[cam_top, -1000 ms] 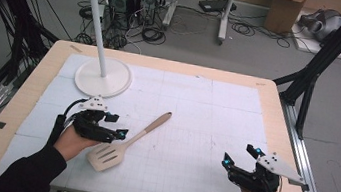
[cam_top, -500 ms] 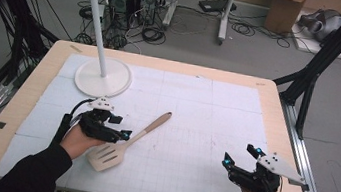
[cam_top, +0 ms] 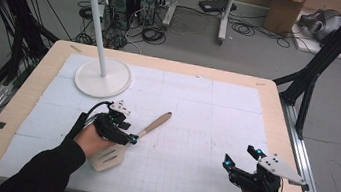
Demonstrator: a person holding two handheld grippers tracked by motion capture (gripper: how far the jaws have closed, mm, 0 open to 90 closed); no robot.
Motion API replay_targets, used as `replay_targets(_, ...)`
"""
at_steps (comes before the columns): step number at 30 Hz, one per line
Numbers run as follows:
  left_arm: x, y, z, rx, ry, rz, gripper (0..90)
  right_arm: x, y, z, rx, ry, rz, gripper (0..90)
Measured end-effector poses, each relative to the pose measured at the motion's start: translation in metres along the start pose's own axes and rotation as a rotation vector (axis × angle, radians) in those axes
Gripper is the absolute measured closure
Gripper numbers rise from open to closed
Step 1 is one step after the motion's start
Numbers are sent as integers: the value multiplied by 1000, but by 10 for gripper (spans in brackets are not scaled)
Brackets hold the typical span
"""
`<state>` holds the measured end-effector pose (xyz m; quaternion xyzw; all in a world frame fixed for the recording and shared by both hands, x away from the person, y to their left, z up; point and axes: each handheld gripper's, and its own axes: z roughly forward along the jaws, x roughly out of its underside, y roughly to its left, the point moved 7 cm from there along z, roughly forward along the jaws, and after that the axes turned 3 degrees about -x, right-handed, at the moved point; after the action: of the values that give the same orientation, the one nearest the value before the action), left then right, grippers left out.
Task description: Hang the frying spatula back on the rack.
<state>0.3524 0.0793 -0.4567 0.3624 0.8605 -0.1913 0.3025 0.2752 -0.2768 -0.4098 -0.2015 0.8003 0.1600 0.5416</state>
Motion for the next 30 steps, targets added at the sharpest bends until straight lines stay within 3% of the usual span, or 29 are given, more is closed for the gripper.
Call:
replay_targets(5,2,-2,17,-55,76,38,460,0,0,1,-1,4,2,170)
replay_targets(9,3,-3,24,-67,102,42,492,0,0,0,0,1,-5,170)
replay_targets(15,6,-10,28,-66,135,88,579,0,0,0,1,3,4,170)
replay_targets(17,7,-10,28,-83,141,111,601,0,-1,1,2,4,0,170)
replay_targets(27,7,-9,28,-96,139,97,745,0,-1,0,4,5,-1,170)
replay_targets(30,7,-9,28,-92,136,86,750,1,-1,0,2,6,0,170)
